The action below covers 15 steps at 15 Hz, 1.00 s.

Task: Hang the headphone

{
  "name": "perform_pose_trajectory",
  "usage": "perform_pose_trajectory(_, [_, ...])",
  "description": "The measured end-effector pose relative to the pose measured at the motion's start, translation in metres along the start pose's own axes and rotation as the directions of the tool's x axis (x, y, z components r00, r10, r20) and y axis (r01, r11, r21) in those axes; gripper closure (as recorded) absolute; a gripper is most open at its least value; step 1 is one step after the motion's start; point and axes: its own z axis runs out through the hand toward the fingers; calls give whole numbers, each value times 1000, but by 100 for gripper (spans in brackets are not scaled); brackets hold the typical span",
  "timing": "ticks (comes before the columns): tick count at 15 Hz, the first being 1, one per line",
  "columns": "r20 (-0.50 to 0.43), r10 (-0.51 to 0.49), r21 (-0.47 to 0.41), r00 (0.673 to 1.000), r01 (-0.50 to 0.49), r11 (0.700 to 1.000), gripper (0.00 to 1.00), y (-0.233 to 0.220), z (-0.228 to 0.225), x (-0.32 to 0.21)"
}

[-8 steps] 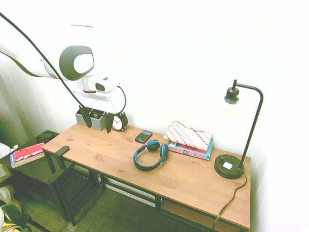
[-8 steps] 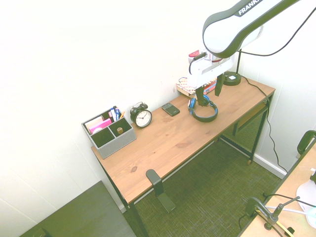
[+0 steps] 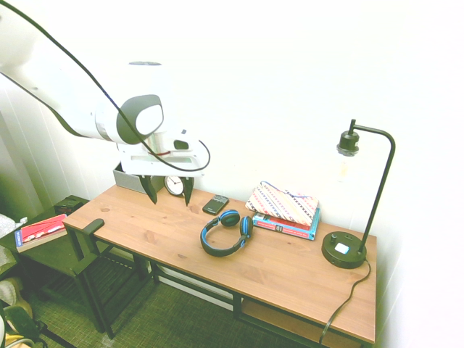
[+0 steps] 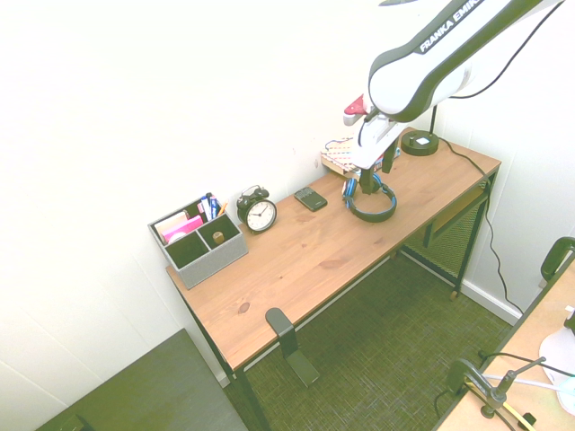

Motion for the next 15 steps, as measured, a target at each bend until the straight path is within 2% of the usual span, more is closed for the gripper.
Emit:
perform_pose_trajectory(3, [3,-153,-55,988,153,987,0,7,48,3])
perform_pose_trajectory(9, [-10,-200,-87,980,198,976,0,26,109,13])
perform_pose_trajectory(10, [-12,-200,-92,980,198,976,100,26,115,16])
perform_pose_trajectory(15, [-25,-187,-112,982,183,977,100,10,140,36])
